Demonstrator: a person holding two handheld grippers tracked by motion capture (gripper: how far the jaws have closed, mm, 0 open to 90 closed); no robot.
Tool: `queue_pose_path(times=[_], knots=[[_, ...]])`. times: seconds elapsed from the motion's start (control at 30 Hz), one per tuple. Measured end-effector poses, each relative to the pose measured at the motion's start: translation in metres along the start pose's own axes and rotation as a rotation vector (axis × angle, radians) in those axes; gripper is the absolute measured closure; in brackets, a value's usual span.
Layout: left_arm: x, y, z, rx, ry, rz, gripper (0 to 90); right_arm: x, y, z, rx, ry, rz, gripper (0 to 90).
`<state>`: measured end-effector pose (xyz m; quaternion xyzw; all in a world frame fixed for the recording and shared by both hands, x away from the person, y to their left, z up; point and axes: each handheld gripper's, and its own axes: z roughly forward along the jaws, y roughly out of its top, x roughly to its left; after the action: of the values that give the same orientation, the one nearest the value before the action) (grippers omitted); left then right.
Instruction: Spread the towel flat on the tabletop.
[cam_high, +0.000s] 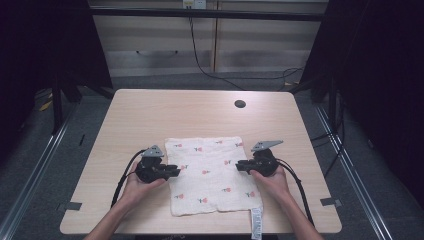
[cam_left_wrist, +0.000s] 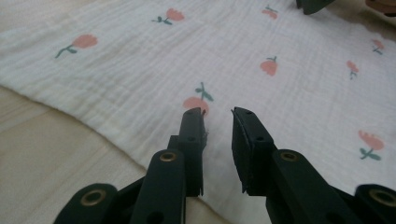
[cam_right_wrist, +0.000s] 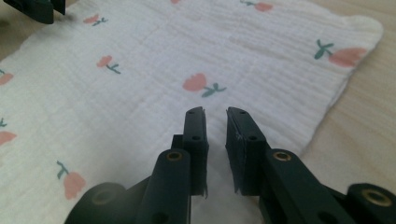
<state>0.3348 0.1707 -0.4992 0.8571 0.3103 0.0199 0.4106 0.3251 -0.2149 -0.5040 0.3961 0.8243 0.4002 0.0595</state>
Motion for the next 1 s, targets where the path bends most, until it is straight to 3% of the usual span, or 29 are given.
queue_pose_path(times=[0.03,0.3,0.47,0.7,0.8,1.0], knots=[[0.001,-0.001,0.001,0.017,0.013,0.007,73.8,0.000,-0.002,0.000,0.003,-0.004,-0.001,77.9],[0.008,-0.002,0.003,-0.002,0.007,0.001,77.3,0.001,-0.007,-0.007,0.021,0.002,0.011,79.0],[0.010,0.000,0.005,-0.010,0.025,0.000,77.4,0.005,-0.008,-0.008,0.025,-0.012,-0.011,77.7],[0.008,-0.004,0.002,-0.008,0.031,0.009,76.4,0.016,-0.014,-0.011,0.024,0.024,0.004,78.0],[0.007,-0.006,-0.001,-0.009,0.026,0.008,75.9,0.020,-0.018,-0.013,0.027,0.029,-0.012,78.0],[-0.004,-0.014,-0.007,0.005,0.019,0.039,75.3,0.028,-0.023,-0.016,0.032,0.044,-0.022,78.0]])
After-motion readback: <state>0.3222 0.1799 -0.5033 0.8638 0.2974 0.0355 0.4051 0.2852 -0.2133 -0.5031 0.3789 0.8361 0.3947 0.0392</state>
